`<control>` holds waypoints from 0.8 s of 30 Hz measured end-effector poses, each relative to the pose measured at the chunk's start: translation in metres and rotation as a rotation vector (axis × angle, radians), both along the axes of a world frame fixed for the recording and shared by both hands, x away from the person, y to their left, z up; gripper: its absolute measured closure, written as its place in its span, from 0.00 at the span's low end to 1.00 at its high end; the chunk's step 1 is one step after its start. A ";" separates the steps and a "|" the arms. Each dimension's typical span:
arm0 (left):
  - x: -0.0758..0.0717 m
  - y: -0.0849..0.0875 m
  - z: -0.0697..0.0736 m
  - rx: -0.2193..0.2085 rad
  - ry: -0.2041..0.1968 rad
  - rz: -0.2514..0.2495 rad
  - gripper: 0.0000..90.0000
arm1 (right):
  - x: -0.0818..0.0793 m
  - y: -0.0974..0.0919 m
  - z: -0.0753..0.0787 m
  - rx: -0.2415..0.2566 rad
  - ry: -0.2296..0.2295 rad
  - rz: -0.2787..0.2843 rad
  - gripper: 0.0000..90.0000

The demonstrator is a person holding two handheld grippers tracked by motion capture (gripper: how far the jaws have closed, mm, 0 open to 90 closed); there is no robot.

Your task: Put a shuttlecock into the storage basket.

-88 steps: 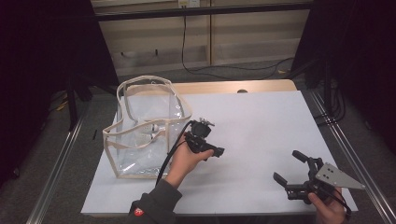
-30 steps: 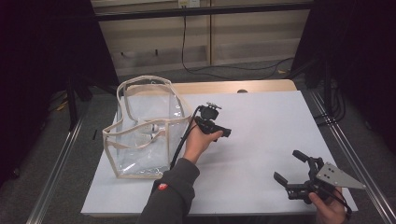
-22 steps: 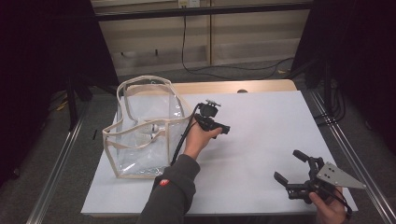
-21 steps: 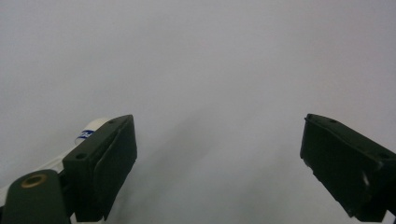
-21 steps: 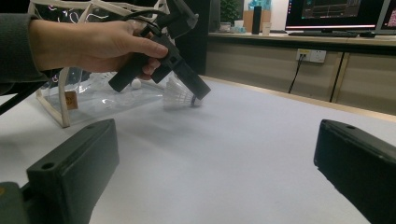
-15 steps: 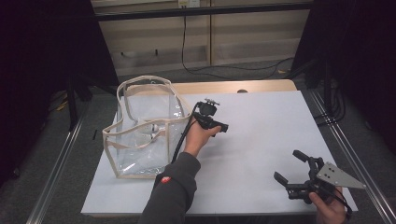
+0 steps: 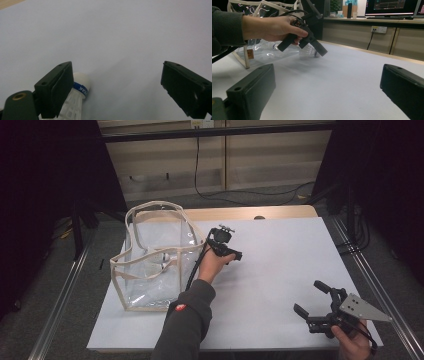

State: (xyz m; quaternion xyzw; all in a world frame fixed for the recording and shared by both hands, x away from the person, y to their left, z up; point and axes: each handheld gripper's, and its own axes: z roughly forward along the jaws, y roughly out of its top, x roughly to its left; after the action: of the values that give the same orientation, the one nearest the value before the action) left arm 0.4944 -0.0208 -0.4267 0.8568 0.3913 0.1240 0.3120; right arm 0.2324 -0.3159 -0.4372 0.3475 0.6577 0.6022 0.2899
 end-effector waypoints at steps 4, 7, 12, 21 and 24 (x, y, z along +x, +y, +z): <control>0.003 0.002 -0.003 0.012 -0.006 0.018 0.13 | 0.000 0.000 0.000 0.000 -0.004 -0.001 0.00; 0.004 0.003 -0.005 0.039 -0.011 0.019 0.14 | 0.000 0.000 0.000 0.002 -0.003 0.000 0.00; 0.005 0.005 -0.007 0.086 0.001 0.019 0.18 | 0.000 0.000 0.000 0.003 -0.004 -0.001 0.00; 0.002 0.004 -0.008 0.112 0.035 0.003 0.34 | 0.000 0.000 0.000 0.004 -0.007 -0.001 0.00; 0.003 0.003 -0.010 0.141 0.013 0.003 0.38 | 0.000 0.000 0.000 0.005 -0.007 0.000 0.00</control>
State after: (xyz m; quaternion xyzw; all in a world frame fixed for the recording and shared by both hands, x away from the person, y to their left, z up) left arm 0.4970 -0.0174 -0.4362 0.8769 0.3848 0.1463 0.2481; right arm 0.2323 -0.3159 -0.4367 0.3460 0.6550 0.6053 0.2913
